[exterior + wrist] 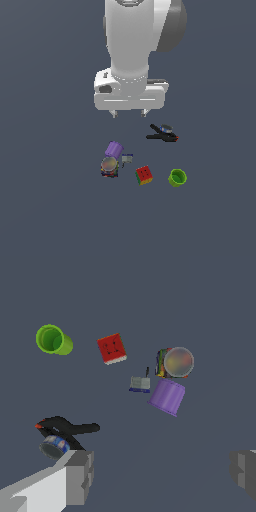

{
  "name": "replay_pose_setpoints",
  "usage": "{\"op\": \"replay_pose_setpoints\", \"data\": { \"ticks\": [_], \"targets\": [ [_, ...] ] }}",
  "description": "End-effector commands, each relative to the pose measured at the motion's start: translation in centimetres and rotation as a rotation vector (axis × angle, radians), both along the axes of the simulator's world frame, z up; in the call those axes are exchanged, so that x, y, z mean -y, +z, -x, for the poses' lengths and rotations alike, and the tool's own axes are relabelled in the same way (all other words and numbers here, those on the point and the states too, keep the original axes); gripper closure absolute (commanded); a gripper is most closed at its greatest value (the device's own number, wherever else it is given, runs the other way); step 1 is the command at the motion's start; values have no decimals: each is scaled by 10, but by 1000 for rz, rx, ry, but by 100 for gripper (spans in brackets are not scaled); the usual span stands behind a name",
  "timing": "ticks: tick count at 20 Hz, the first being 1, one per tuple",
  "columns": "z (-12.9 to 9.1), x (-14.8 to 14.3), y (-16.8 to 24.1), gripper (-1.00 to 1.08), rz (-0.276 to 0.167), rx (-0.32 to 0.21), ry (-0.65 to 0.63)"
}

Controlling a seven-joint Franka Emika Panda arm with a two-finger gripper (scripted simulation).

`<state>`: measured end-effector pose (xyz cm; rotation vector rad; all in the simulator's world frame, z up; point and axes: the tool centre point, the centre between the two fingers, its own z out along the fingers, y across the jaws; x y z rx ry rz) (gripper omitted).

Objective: Pick up a designated object from a clutter of objects.

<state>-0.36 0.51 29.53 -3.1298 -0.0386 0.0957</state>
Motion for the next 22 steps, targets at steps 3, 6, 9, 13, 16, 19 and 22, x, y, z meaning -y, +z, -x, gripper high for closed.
{"op": "replay_pose_setpoints", "data": {
  "ticks": [3, 6, 9, 13, 16, 19, 22],
  "targets": [
    [-1, -1, 1, -92, 2, 3, 5],
    [-5, -4, 6, -92, 12, 17, 31],
    [-9, -6, 12, -92, 21, 31, 61],
    [-9, -7, 14, -92, 23, 33, 68],
    [-10, -7, 12, -92, 22, 32, 58],
    [-12, -8, 9, -92, 22, 33, 37],
    [-16, -9, 5, -92, 21, 33, 6]
  ]
}}
